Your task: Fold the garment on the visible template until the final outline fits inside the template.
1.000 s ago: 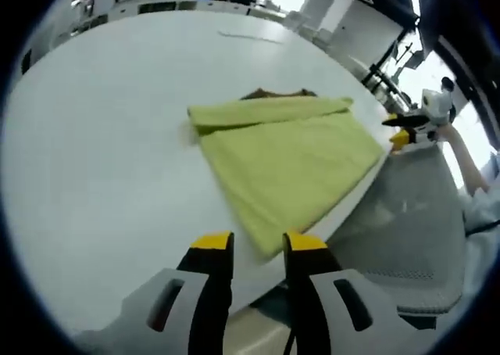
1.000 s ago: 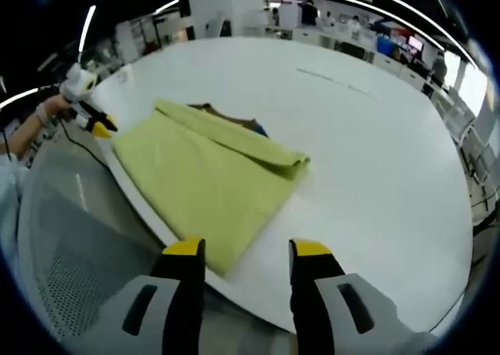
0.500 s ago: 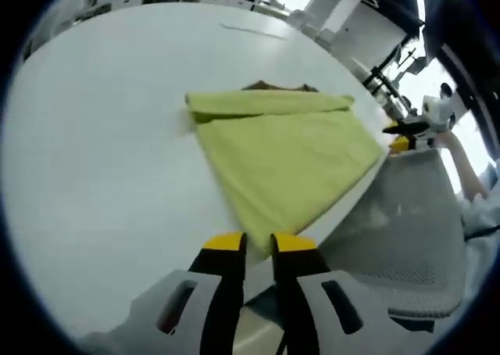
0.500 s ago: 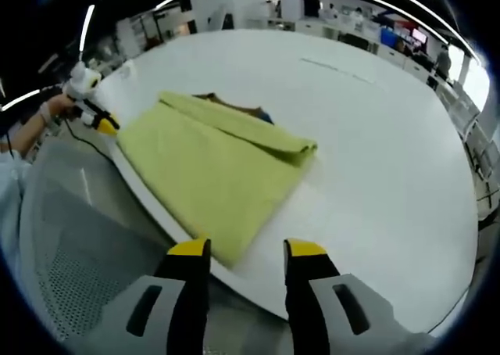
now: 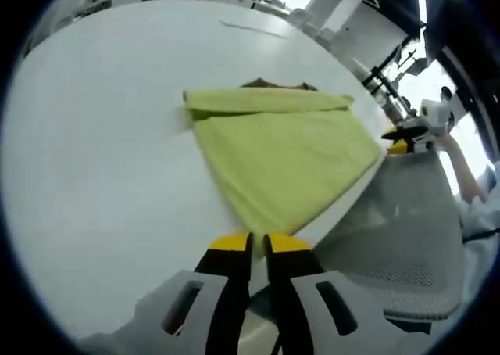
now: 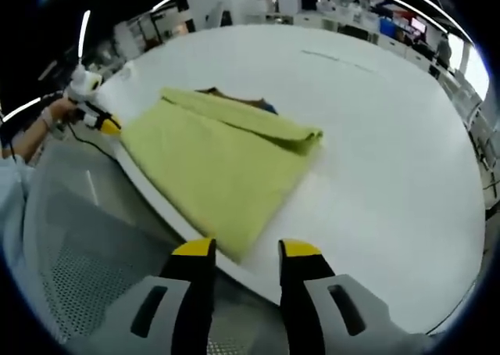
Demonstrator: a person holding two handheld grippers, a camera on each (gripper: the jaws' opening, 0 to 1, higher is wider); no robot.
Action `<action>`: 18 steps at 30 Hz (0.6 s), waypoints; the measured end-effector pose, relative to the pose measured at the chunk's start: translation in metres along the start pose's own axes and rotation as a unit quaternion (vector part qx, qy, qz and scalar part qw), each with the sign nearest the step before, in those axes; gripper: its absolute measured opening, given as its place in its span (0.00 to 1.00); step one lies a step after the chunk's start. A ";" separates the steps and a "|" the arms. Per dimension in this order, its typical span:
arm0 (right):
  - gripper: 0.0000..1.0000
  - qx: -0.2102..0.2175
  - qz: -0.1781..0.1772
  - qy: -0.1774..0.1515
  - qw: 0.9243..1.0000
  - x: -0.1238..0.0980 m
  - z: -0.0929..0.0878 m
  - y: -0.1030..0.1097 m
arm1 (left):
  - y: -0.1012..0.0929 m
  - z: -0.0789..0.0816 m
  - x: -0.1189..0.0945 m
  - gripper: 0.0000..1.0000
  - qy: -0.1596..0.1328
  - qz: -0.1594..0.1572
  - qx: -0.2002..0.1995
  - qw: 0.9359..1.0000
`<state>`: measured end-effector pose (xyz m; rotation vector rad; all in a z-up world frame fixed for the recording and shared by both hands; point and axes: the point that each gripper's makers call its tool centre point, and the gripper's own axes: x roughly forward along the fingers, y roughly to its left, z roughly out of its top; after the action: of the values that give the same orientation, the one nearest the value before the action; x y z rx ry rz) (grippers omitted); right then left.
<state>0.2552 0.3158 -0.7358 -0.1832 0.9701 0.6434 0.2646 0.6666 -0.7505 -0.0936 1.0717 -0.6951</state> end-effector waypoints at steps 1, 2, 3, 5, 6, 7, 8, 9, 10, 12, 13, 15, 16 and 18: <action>0.31 0.007 0.005 0.000 1.000 0.001 0.000 0.002 | 0.000 0.000 0.000 0.03 0.000 0.000 0.000 1.000; 0.29 0.014 0.007 0.000 1.000 0.002 0.000 0.002 | 0.000 0.000 0.000 0.03 0.000 0.000 -0.001 1.000; 0.27 0.019 0.008 0.003 1.000 0.004 -0.001 0.002 | 0.000 0.000 0.000 0.03 0.000 0.000 -0.001 1.000; 0.26 0.020 0.008 0.007 1.000 0.005 -0.003 0.002 | 0.000 -0.001 0.001 0.03 0.000 0.000 -0.002 1.000; 0.24 0.022 0.011 0.009 1.000 0.005 -0.004 0.003 | 0.000 -0.001 0.001 0.02 0.000 0.000 -0.002 1.000; 0.24 0.024 0.012 0.009 1.000 0.006 -0.004 0.003 | -0.001 -0.001 0.001 0.02 0.000 0.000 -0.003 1.000; 0.23 0.029 0.017 0.010 0.999 0.007 -0.004 0.004 | 0.000 -0.001 0.001 0.02 -0.001 0.000 -0.003 1.000; 0.23 0.033 0.020 0.011 0.999 0.008 -0.005 0.005 | 0.000 -0.001 0.001 0.02 0.000 0.001 -0.003 1.000; 0.23 0.035 0.022 0.013 0.999 0.008 -0.006 0.006 | 0.000 -0.001 0.001 0.02 0.000 0.001 -0.005 1.000; 0.20 0.037 0.025 0.017 0.999 0.009 -0.007 0.007 | 0.000 -0.001 0.001 0.02 0.000 0.001 -0.006 1.000; 0.19 0.038 0.026 0.018 0.999 0.009 -0.007 0.007 | 0.000 -0.001 0.001 0.02 0.000 0.001 -0.007 1.000; 0.19 0.040 0.029 0.017 0.999 0.009 -0.007 0.008 | -0.001 -0.001 0.001 0.01 0.000 0.001 -0.008 1.000; 0.18 0.041 0.029 0.017 0.999 0.009 -0.007 0.009 | -0.001 -0.001 0.001 0.01 0.000 0.001 -0.007 1.000; 0.16 0.043 0.030 0.018 0.998 0.010 -0.008 0.009 | -0.001 -0.001 0.001 0.01 0.000 0.000 -0.008 1.000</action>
<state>0.2487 0.3239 -0.7470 -0.0899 1.0400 0.6530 0.2636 0.6659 -0.7510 -0.1078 1.0773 -0.6854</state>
